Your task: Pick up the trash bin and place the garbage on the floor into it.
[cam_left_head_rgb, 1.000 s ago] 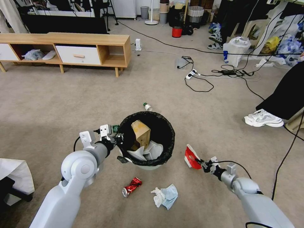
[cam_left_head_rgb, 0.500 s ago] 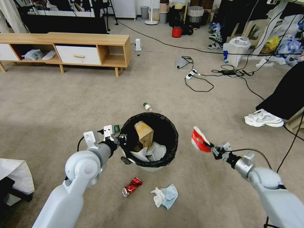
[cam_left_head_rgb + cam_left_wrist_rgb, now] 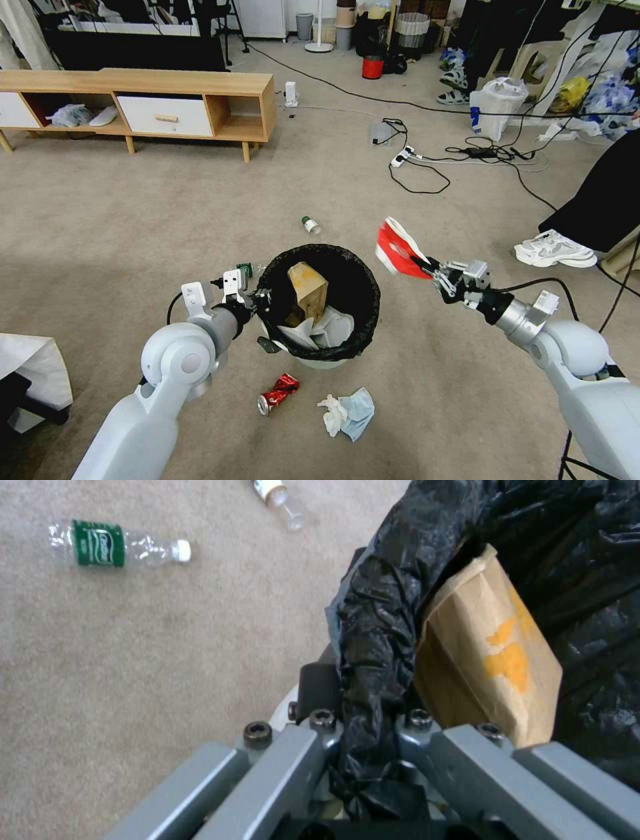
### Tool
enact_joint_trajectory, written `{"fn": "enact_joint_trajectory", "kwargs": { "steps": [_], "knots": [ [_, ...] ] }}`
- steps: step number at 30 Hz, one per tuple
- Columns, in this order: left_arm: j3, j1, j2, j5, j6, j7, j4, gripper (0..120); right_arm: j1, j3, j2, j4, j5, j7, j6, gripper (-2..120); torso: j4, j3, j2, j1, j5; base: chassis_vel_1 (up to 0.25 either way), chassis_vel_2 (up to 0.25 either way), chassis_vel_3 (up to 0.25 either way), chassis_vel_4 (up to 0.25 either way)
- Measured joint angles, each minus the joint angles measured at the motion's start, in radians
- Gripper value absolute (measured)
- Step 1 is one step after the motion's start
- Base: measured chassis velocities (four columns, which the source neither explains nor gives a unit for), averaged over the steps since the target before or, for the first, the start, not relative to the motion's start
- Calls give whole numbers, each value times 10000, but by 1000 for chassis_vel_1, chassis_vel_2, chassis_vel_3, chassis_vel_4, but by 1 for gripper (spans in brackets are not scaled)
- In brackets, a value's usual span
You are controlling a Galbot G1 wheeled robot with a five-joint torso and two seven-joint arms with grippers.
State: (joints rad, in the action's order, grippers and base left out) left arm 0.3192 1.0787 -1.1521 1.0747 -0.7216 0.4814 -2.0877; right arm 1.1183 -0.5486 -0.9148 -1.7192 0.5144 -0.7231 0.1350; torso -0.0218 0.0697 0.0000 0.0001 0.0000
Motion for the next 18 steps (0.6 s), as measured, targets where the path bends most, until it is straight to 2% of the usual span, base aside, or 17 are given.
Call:
{"fn": "enact_joint_trajectory", "kwargs": {
  "steps": [3, 7, 18],
  "knots": [
    [-132, 171, 11, -66, -5, 5, -41, 3, 24, 130, 166, -1225, 294, -78, 22, 1, 1, 0, 0, 0, -2, 0, 0, 0, 0],
    [-298, 254, -65, -222, -10, -23, -5, 3, -8, 166, 474, -1792, 551, -99, 7, 1, -1, 0, 0, 0, 0, 0, 0, 0, 0],
    [-410, 227, -202, -338, -14, -43, 189, 3, -58, 125, 1013, -2401, 952, -136, -35, 1, 1, -1, 0, 0, -1, 0, 0, 0, 0]
  ]
}}
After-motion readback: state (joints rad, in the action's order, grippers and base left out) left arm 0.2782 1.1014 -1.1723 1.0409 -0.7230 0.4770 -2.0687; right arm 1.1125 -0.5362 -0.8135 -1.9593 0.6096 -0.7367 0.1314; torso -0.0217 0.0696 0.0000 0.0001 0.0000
